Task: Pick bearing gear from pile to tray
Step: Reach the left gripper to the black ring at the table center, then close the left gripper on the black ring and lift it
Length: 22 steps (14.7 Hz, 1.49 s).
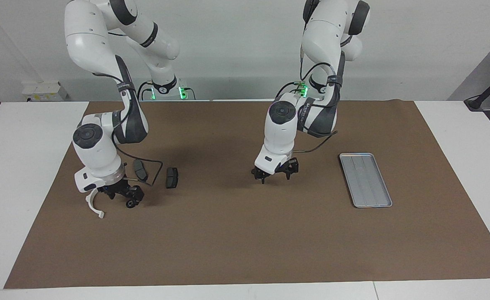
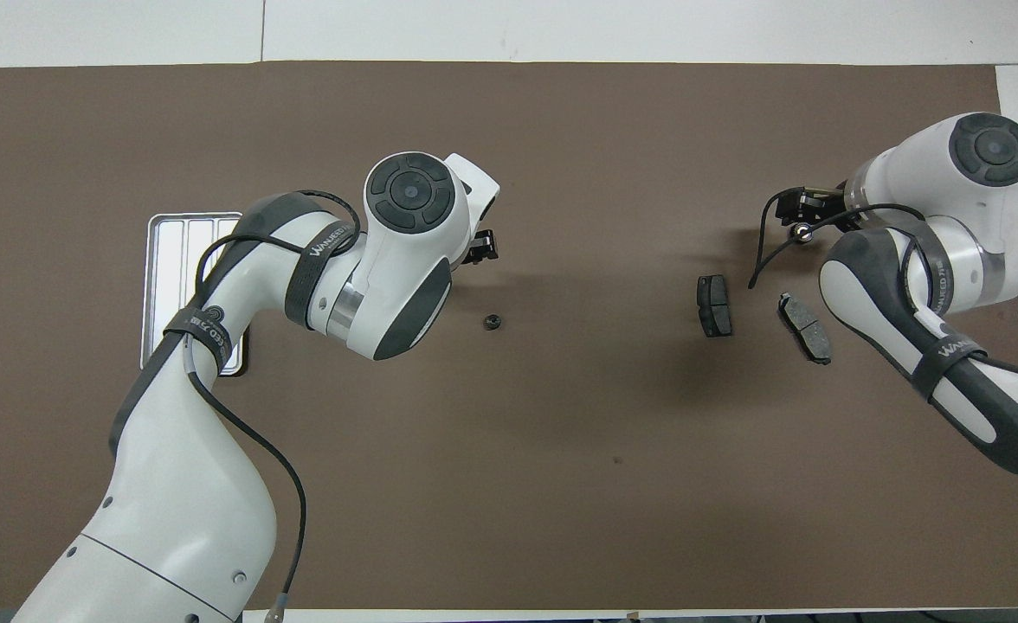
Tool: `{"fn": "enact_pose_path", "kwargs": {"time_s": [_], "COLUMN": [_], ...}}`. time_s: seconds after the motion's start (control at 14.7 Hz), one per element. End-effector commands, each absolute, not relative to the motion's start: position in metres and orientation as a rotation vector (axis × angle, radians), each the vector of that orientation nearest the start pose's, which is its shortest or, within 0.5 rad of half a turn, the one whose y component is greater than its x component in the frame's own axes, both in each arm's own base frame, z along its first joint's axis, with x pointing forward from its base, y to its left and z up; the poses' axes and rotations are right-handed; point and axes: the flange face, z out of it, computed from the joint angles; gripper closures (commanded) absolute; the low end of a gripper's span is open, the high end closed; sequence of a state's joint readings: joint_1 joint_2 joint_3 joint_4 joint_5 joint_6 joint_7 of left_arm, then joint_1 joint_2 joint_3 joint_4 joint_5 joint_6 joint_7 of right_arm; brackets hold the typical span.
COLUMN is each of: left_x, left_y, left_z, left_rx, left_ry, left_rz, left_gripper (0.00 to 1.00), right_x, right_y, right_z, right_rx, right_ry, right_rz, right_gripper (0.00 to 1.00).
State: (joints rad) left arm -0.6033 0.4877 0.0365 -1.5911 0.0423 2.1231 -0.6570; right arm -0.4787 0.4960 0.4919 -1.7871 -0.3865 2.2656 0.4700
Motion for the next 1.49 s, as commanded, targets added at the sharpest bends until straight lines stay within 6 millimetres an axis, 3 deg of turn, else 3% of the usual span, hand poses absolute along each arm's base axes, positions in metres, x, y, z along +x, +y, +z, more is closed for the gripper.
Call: {"fn": "enact_pose_path", "kwargs": {"time_s": [0.0, 0.34, 0.68, 0.95, 1.09, 1.15, 1.29, 1.36, 1.42], "left_x": [0.563, 0.515, 0.493, 0.491, 0.490, 0.491, 0.489, 0.488, 0.488], "left_y": [-0.396, -0.433, -0.420, -0.416, -0.415, -0.414, -0.414, -0.414, -0.415], "left_z": [0.350, 0.331, 0.302, 0.300, 0.299, 0.300, 0.298, 0.298, 0.299], "left_rx": [-3.142, -3.124, -3.156, -3.149, -3.140, -3.139, -3.131, -3.129, -3.129], "left_ry": [-0.075, -0.148, -0.143, -0.137, -0.132, -0.135, -0.137, -0.144, -0.165], "left_rz": [-0.129, -0.080, -0.131, -0.135, -0.128, -0.129, -0.115, -0.108, -0.111], "left_gripper": [0.00, 0.00, 0.00, 0.00, 0.00, 0.06, 0.24, 0.35, 0.58], "right_x": [0.662, 0.662, 0.661, 0.661, 0.661, 0.661, 0.661, 0.660, 0.659], "right_y": [-0.030, -0.028, -0.028, -0.029, -0.028, -0.029, -0.030, -0.030, -0.029], "right_z": [0.296, 0.286, 0.284, 0.284, 0.283, 0.283, 0.283, 0.282, 0.282], "right_rx": [-3.149, -3.139, -3.136, -3.132, -3.132, -3.132, -3.133, -3.137, -3.138], "right_ry": [0.528, 0.563, 0.595, 0.600, 0.598, 0.598, 0.596, 0.595, 0.595], "right_rz": [-0.124, -0.093, -0.076, -0.074, -0.072, -0.072, -0.068, -0.055, -0.048], "right_gripper": [0.00, 0.02, 0.07, 0.17, 0.28, 0.39, 0.69, 0.91, 1.00]}}
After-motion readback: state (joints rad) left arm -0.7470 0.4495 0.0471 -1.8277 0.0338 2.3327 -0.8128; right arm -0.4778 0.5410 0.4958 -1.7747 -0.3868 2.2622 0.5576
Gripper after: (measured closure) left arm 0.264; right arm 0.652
